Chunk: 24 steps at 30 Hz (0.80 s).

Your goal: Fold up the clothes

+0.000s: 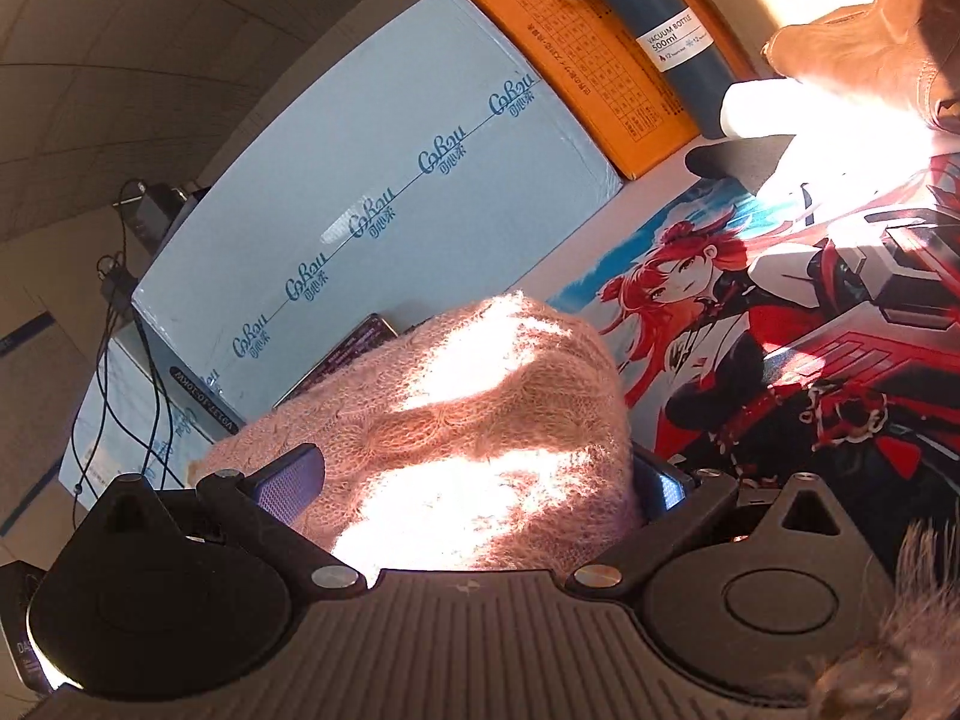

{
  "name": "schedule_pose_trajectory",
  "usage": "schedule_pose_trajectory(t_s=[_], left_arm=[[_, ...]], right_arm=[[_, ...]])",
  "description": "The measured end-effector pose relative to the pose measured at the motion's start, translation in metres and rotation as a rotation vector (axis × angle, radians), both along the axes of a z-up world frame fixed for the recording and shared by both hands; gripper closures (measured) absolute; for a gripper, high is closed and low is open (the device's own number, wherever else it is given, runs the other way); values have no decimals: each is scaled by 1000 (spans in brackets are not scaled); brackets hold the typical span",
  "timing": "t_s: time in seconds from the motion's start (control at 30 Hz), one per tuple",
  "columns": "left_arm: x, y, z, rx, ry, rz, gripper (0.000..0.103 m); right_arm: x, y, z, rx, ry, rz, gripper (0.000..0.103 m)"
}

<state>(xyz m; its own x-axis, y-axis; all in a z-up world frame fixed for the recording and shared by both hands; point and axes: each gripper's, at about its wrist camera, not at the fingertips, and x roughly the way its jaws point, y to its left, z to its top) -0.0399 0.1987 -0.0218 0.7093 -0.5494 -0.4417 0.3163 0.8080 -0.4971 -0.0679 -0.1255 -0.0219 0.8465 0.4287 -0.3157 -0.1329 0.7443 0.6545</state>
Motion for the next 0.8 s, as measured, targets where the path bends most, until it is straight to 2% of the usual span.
schedule_pose_trajectory(t_s=[0.17, 0.37, 0.47, 0.53, 0.6, 0.67, 0.7, 0.73, 0.77, 0.8], left_arm=[[0, -5, 0, -17, 2, -60, 0], [-2, 1, -1, -34, 4, -25, 1], [-2, 5, -2, -51, 7, -2, 7], [0, 9, -4, -80, 18, -1, 18], [3, 13, -7, -103, 35, 1, 34], [5, 14, -9, -118, 44, -4, 43], [6, 14, -9, -126, 45, -9, 45], [6, 15, -10, -136, 45, -14, 45], [6, 15, -11, -154, 43, -24, 46], [6, 16, -12, -173, 40, -33, 49]], right_arm=[[-2, 4, 2, 27, -6, 85, 0], [-3, 15, 5, 17, -8, 162, 0], [-2, 12, 4, 59, -6, 182, 2], [-2, 10, 4, 79, -6, 191, 4], [-2, 9, 4, 84, -6, 192, 12], [-2, 10, 5, 65, 4, 178, 28], [-1, 10, 5, 50, 20, 162, 34], [0, 9, 3, 38, 44, 139, 49], [2, 6, 2, 49, 59, 127, 56], [2, 2, 0, 81, 61, 128, 58]])
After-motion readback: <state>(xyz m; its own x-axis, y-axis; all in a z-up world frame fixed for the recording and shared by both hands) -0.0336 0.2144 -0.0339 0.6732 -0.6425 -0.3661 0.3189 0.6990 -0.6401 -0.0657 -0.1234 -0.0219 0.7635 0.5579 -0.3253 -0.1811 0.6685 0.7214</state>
